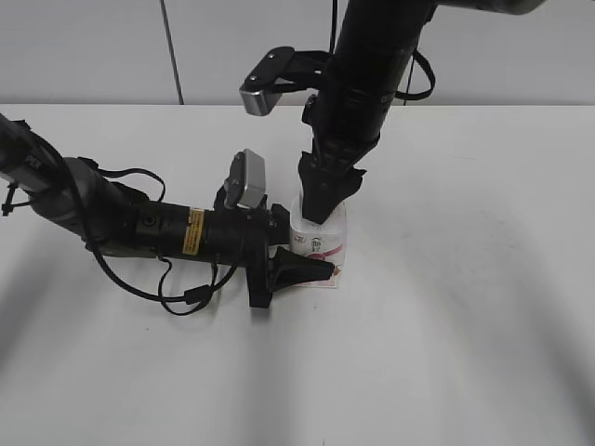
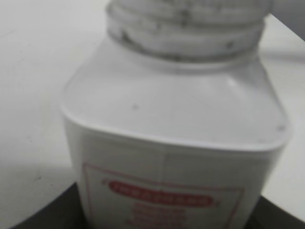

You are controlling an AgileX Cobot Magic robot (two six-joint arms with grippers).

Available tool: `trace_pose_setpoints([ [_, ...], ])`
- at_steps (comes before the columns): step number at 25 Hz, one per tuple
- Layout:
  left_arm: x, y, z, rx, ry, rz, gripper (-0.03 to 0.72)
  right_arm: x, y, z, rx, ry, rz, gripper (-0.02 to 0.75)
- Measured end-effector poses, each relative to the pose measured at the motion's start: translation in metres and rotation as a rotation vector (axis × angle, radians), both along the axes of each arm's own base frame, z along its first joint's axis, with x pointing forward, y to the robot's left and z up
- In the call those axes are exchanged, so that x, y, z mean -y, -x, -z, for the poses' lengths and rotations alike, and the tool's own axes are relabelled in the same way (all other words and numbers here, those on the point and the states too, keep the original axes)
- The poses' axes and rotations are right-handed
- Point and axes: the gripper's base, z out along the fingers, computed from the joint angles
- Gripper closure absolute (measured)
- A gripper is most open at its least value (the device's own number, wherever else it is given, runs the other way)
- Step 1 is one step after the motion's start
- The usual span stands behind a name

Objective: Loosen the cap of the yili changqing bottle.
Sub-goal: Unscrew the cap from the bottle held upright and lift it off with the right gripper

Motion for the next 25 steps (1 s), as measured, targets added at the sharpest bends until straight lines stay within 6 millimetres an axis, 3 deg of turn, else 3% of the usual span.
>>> trace_pose_setpoints([
  [5,0.0,0.0,0.0,0.0,0.0,0.0,0.302,0.003,0.002,-0.012,-0.014,0.003,0.17,0.154],
  [17,0.0,0.0,0.0,0.0,0.0,0.0,0.302,0.004,0.002,-0.016,-0.215,-0.015,0.938,0.153],
  [25,0.0,0.0,0.0,-0.001,0.0,0.0,0.302,0.002,0.0,-0.015,-0.274,-0.046,1.149,0.153],
])
